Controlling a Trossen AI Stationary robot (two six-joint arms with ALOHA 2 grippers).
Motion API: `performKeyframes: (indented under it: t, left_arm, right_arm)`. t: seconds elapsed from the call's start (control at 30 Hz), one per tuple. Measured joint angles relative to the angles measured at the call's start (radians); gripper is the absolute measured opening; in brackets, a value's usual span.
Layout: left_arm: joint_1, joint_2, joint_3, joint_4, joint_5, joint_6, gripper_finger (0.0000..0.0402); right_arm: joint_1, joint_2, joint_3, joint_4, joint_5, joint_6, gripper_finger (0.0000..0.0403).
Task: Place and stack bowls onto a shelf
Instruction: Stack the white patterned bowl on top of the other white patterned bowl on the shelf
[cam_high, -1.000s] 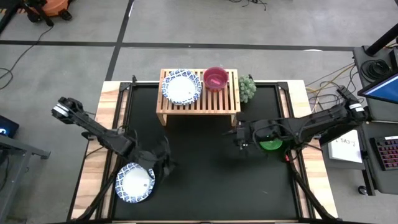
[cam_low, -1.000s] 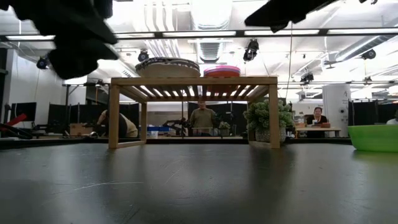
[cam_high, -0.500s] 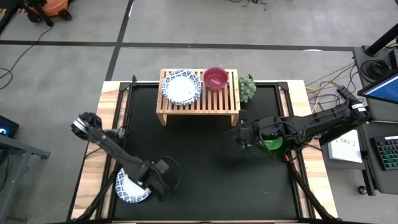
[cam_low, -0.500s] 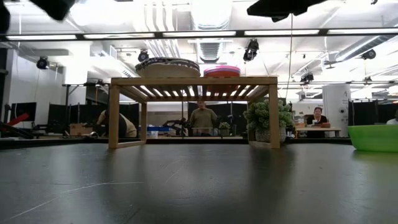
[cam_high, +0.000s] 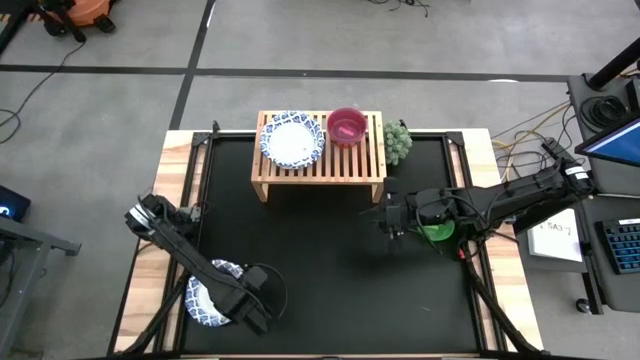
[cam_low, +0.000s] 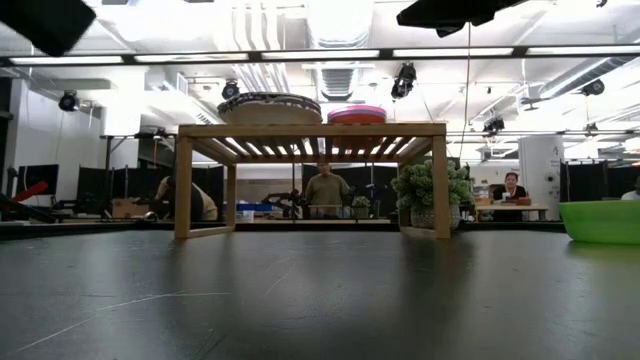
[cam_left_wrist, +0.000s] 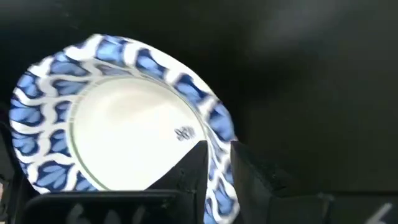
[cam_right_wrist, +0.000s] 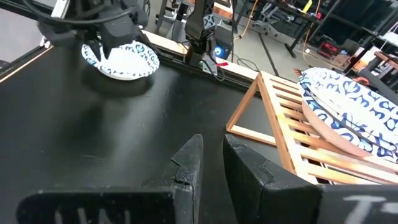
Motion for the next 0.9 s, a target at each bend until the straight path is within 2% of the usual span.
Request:
performKeyframes:
  t: [0.27,0.4,0.73,0.9]
  left_arm:
    - [-0.002,-0.006,-0.072,0.106,0.001,-0.016,0.0126]
    - [-0.002,-0.006,-0.071,0.110,-0.010,-0.016,0.0148]
    - [-0.002,-0.001,-0.072,0.122,-0.018,-0.016,0.0153]
    - [-0.002,-0.001,-0.072,0.126,-0.054,-0.023,0.0138]
  right_arm:
    - [0.000,0.000,0.000,0.000,0.000,0.023,0.0054]
    - [0.000,0.001,0.000,0.000,0.000,0.023,0.0054]
    - [0.000,0.002,0.000,0.000,0.000,0.030,0.0054]
    - [0.000,0.002,0.000,-0.001,0.001,0.029,0.0054]
